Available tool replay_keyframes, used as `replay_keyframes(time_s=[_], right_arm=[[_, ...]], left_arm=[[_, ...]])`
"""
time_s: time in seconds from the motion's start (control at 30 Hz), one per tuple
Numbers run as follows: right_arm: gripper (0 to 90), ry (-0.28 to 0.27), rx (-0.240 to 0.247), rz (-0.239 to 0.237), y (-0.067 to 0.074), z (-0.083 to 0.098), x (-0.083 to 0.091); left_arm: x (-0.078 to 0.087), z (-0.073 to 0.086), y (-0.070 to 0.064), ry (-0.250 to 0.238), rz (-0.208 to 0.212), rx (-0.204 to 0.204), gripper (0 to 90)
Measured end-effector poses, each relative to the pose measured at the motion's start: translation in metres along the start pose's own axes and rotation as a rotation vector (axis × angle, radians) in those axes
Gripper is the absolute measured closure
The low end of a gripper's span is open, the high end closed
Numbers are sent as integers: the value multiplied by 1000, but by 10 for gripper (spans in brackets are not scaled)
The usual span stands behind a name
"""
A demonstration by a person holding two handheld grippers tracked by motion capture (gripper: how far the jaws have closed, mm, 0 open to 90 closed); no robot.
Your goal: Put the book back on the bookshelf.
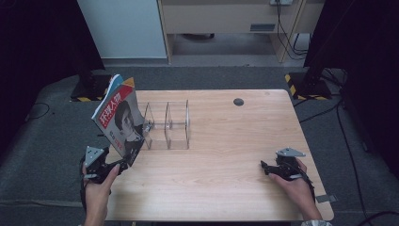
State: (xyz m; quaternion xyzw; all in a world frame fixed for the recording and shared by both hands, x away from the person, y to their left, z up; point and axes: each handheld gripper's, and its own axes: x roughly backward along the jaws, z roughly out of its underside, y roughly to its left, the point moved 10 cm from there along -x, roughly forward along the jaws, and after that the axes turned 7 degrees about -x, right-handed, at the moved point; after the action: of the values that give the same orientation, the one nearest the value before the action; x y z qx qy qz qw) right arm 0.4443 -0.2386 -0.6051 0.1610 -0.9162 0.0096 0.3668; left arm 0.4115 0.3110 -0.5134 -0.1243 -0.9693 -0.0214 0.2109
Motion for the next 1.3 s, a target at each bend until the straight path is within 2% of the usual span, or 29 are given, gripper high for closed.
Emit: replay_keyframes(time_s=[0.13,0.33,0.53,0.67,0.9,1.17,1.3], right_arm=[[219,0,0,0,0,0,0],[219,-2,0,1,0,0,0],[218,-2,5,0,0,0,0],[217,-3,2,2,0,0,0],[217,-3,3,1,0,0,0],[217,-3,1,2,0,0,0],[216,-3,-1,2,0,0,0]], left_arm=[[4,5,1,11,7,6,65],[5,18,-10,61,61,-26,81],[9,27,-15,94,77,-41,82],[9,34,-20,119,103,-51,84],[5,40,-30,158,146,-90,95],[5,41,-34,172,154,-109,96],[3,43,-40,182,175,-134,96]])
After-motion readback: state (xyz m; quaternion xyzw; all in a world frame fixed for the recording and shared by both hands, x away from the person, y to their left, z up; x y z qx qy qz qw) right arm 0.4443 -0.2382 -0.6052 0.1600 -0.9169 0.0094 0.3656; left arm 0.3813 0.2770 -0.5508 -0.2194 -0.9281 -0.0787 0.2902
